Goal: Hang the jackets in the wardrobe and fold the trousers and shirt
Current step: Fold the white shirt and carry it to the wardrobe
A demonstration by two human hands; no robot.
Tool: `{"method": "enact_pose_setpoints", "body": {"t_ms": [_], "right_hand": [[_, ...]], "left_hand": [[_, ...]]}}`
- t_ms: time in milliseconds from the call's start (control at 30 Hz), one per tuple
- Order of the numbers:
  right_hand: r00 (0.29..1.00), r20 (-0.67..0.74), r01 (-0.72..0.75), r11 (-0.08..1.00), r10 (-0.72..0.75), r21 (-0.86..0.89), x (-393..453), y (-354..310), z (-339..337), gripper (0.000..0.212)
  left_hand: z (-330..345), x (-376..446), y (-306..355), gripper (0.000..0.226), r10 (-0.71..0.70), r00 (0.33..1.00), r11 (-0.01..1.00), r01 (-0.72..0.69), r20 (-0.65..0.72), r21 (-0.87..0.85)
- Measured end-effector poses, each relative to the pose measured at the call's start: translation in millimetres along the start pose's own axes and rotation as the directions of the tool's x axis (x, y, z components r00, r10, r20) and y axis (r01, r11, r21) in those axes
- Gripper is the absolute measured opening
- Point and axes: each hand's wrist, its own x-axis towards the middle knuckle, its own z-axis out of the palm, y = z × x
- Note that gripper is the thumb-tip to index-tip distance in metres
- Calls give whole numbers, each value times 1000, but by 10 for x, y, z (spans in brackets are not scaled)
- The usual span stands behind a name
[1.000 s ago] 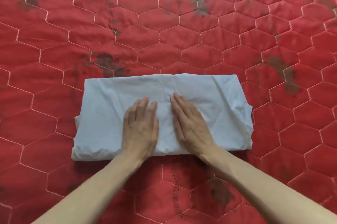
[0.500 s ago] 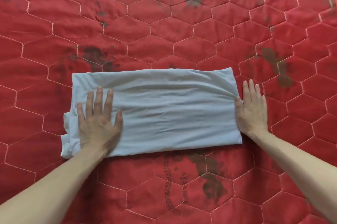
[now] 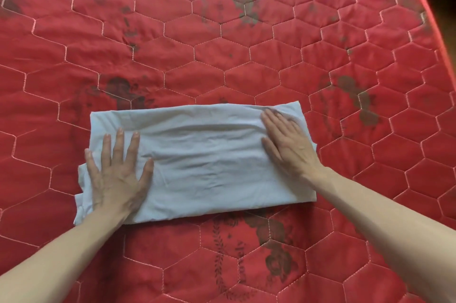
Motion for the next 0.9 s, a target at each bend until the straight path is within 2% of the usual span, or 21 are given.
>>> {"method": "enact_pose_setpoints", "body": {"t_ms": [33,100,233,333,400,500,533,600,667,767,900], "right_hand": [[994,27,-109,994,109,4,3,-1,61,60],[966,-17,-258,966,259,33,0,11,154,64],[926,-122,-348,933,357,88,7,8,227,66],[878,-177,-443,895,445,50,89,-40,188,57],[889,-241,-399,917,389,10,211,-67,123,48],[957,-243,-180,981,158,-72,323,17,41,37],[957,-245,-176,982,155,-67,351,93,-2,32],[916,-251,-317,948,313,25,391,254,-91,22],[872,-186,-416,885,453,209,390,394,-181,14],[864,-111,-422,828,491,369,365,537,-276,9],[795,-72,-488,707,602,512,432,556,-338,9]], "left_hand": [[-11,32,-51,75,1,1000,1000,-1,-10,-16],[-27,129,-165,76,35,999,999,-35,-18,-36],[-84,340,-322,77,113,994,993,-113,-6,-33],[-131,408,-334,79,120,993,993,-120,10,18],[-141,451,-304,76,161,987,985,-161,7,53],[-147,566,-243,72,220,975,975,-220,35,-13],[-141,602,-238,72,218,975,976,-217,48,-30],[-121,648,-252,72,204,978,979,-203,49,-21],[-102,656,-262,71,194,980,981,-194,38,-12],[-93,653,-259,71,189,981,982,-189,36,-19],[-100,660,-252,72,179,983,984,-179,45,-2]]}}
